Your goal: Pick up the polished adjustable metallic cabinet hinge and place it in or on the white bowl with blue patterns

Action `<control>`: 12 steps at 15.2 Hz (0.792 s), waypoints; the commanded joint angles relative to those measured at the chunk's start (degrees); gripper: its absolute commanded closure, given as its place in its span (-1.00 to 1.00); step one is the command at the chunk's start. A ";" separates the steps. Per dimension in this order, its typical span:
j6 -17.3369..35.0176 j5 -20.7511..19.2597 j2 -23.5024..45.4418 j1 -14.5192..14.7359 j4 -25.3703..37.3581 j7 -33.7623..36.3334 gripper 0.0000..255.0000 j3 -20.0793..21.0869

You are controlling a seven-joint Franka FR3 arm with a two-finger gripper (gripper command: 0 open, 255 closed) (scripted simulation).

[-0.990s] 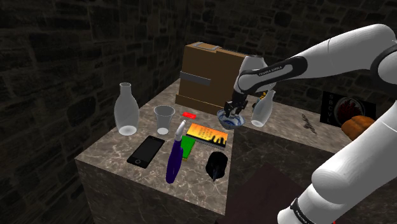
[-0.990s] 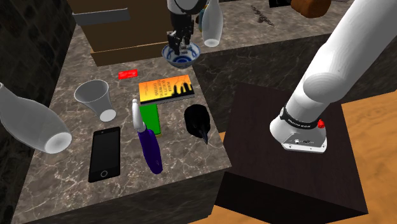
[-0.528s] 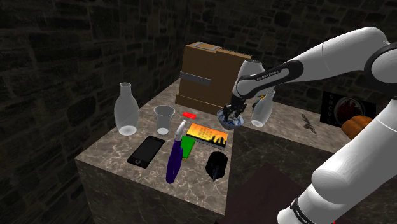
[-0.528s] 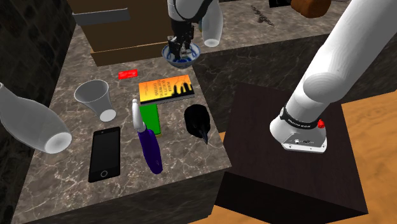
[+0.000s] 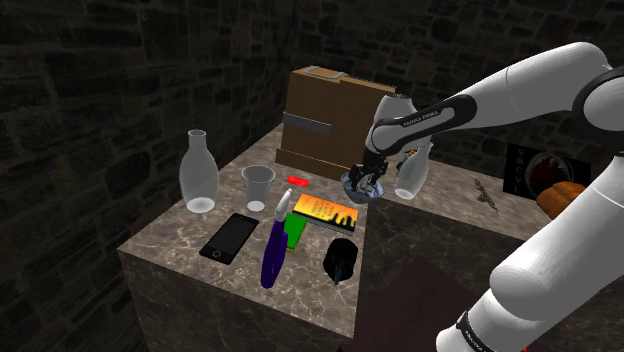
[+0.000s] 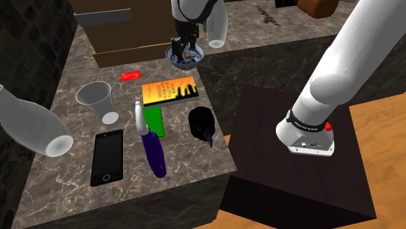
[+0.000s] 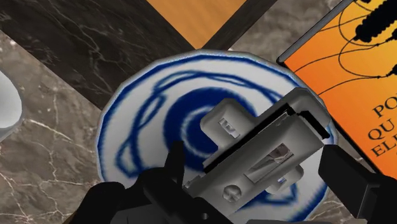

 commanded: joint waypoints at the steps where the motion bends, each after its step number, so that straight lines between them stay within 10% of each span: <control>1: 0.00 0.00 0.00 0.00 0.00 0.00 -1.00 0.00; 12: -7.29 1.15 -4.65 0.25 2.69 -0.79 -1.00 0.07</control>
